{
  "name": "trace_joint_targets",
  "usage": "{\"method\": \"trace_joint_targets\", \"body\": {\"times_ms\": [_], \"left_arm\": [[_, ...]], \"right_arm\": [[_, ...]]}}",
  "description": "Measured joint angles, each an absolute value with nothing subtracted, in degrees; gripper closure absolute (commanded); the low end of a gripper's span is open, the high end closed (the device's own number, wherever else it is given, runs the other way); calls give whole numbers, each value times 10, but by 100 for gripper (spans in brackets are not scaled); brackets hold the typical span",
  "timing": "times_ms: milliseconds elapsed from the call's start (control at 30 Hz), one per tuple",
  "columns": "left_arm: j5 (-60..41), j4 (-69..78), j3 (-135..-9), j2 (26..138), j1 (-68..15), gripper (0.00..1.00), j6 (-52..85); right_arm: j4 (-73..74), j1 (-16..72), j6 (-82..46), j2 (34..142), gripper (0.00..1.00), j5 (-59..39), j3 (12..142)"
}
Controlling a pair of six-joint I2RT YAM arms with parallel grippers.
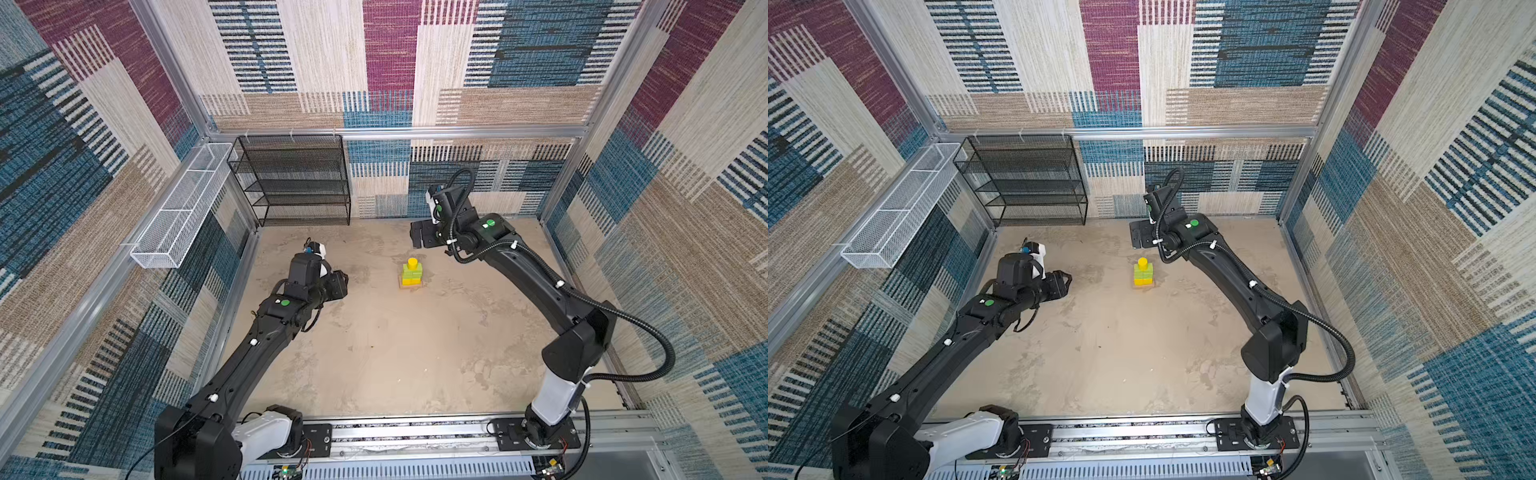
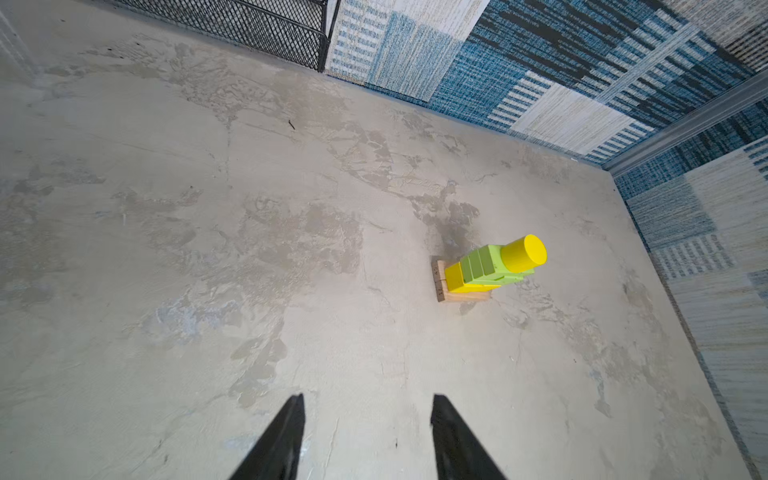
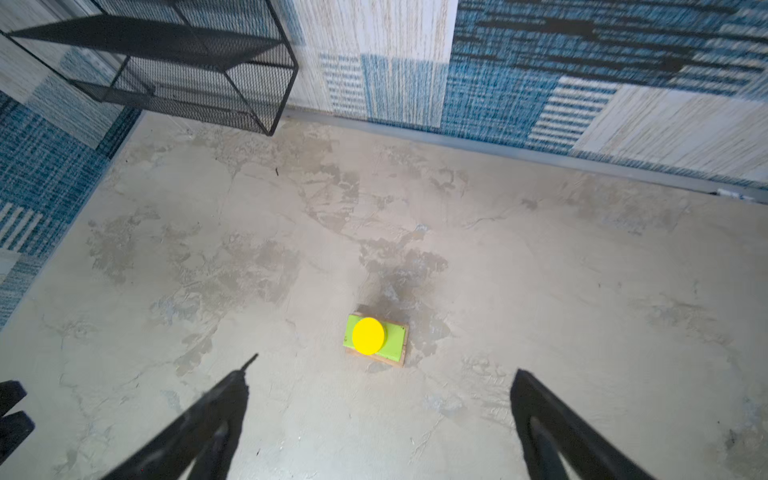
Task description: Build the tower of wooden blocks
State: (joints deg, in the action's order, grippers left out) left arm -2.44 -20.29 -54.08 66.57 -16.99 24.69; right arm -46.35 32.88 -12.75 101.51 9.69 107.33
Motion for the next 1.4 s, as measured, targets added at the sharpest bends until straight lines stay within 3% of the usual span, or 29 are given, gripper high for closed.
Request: {"method": "trace_joint_targets", "body": {"times_ms": [100, 500, 933, 1400], "left_arm": [[-13, -219, -545, 651, -170, 44, 241], [29, -251, -550, 586, -170, 0, 238], [148, -288, -523, 527, -169, 0, 222], [293, -182, -376, 515, -169, 1, 193]], "right_arm": [[-425, 329, -125, 974, 1, 128, 1018], [-223, 316, -96, 717, 1, 273, 725], [-35, 224, -28, 505, 1, 256, 453], [137, 119, -10, 537, 1, 198, 314]]}}
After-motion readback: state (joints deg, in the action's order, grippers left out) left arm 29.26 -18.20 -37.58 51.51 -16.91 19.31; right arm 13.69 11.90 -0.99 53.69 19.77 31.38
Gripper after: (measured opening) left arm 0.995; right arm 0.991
